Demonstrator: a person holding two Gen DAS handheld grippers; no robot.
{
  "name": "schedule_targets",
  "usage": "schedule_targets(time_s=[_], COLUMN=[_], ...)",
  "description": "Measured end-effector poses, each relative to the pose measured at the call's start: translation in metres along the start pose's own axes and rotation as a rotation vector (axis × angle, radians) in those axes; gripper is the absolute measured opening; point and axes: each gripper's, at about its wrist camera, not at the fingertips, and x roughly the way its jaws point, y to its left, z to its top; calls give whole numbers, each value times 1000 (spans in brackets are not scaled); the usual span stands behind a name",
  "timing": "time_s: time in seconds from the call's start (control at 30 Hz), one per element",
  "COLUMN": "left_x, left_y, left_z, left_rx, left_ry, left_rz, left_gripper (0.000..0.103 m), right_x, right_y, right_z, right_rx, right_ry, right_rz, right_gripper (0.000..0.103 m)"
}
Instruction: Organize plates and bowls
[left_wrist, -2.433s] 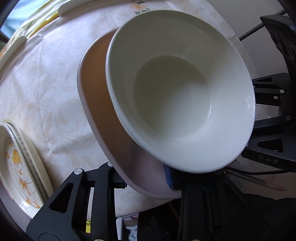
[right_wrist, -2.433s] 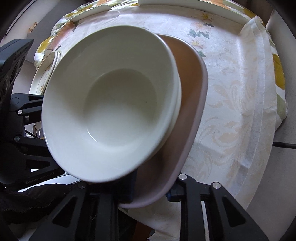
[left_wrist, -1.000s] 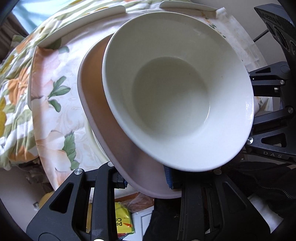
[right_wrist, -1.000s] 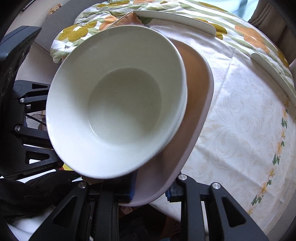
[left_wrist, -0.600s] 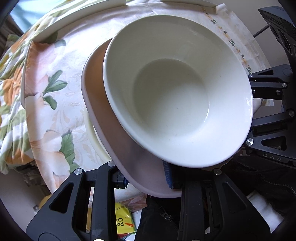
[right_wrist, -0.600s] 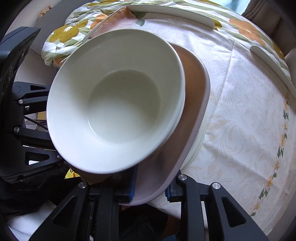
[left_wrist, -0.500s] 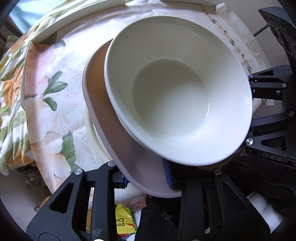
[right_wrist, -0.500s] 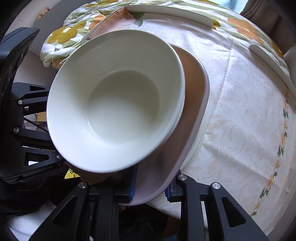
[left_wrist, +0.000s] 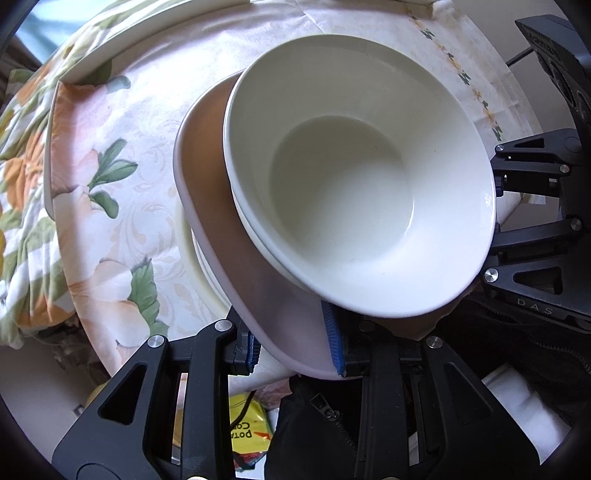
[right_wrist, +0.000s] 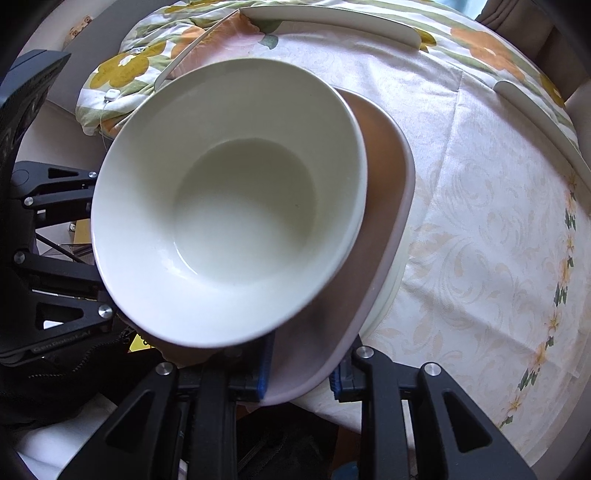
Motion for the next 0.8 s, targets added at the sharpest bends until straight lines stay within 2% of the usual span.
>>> schedule_targets(time_s=[0.2,0.27,0.3,0.33,0.6,0.8], left_x=[-16,-22,-24,-27,-39,-65], left_y=[1,2,2,4,3,-5], left_z=[-4,-6,-7,-7,-14,-34], left_rx=[9,14,17,19,3,-81], left_ry=[29,32,34,34,18,-68], left_rz=[42,38,36,35,31,13], left_gripper=[26,26,26,26,26,27], right_x=[-5,-11,-14,-18,-30,-55], right_y=[0,1,2,1,-4,0], right_z=[1,0,-1,-1,-11,-32], right_rx=[8,7,8,11,47,45], right_ry=[23,19,17,14,-21,-95], right_rz=[26,25,18,15,22,33], right_gripper=[28,35,46,50,50,50])
